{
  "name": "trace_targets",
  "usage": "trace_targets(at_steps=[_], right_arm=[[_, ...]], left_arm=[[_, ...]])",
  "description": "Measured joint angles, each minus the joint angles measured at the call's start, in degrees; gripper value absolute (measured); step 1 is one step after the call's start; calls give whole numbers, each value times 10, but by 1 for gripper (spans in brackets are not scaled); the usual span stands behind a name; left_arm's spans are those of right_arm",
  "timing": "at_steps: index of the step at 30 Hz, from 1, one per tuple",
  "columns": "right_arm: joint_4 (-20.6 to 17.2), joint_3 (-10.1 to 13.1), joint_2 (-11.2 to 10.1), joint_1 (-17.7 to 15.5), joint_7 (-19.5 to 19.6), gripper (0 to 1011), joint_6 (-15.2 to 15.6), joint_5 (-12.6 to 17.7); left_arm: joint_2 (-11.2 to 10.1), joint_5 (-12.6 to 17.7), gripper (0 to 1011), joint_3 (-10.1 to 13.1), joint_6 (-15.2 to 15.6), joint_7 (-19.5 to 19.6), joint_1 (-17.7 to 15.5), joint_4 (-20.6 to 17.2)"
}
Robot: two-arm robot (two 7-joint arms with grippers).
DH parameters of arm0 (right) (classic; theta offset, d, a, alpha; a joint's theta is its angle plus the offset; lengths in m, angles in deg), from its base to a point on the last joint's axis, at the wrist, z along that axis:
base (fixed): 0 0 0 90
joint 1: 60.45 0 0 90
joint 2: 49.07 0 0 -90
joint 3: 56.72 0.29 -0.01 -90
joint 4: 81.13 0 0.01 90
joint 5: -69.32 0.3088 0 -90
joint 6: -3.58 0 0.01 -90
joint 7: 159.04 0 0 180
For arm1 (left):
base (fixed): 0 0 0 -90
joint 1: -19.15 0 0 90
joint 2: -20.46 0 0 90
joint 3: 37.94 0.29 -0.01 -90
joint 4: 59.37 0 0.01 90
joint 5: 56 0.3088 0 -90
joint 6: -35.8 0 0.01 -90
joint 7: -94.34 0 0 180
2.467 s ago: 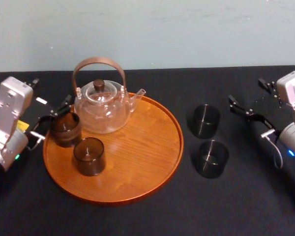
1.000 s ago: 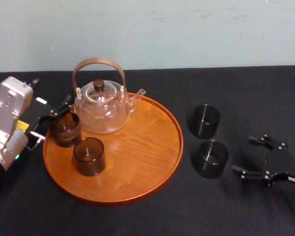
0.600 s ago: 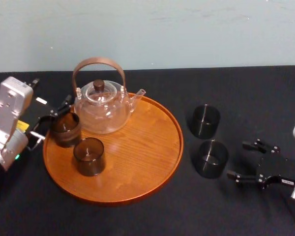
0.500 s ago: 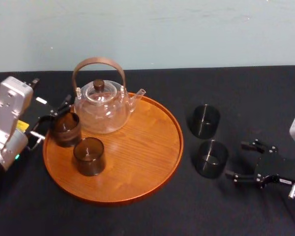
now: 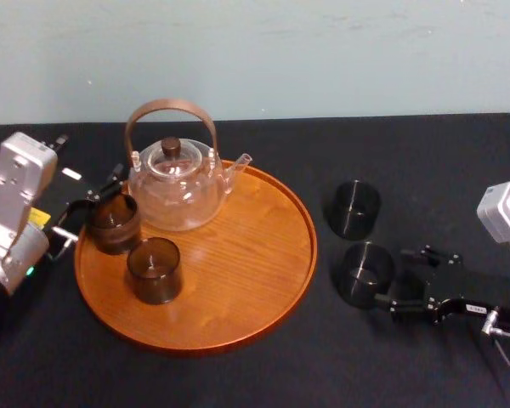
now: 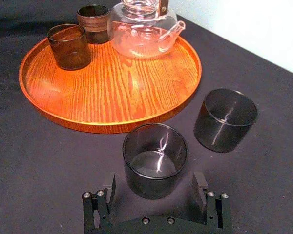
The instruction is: Pick up the glass from the table and place it on the tray.
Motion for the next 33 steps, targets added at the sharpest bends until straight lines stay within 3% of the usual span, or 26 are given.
trace_targets(at_steps=[15,33], right_arm=[[27,-34,14,46,-8,1002,20,9],[50,-75,36,95,-3,1002,32,-12]], left_arm=[[0,0,1001,0,0,0,0,0],[0,0,1001,0,0,0,0,0]])
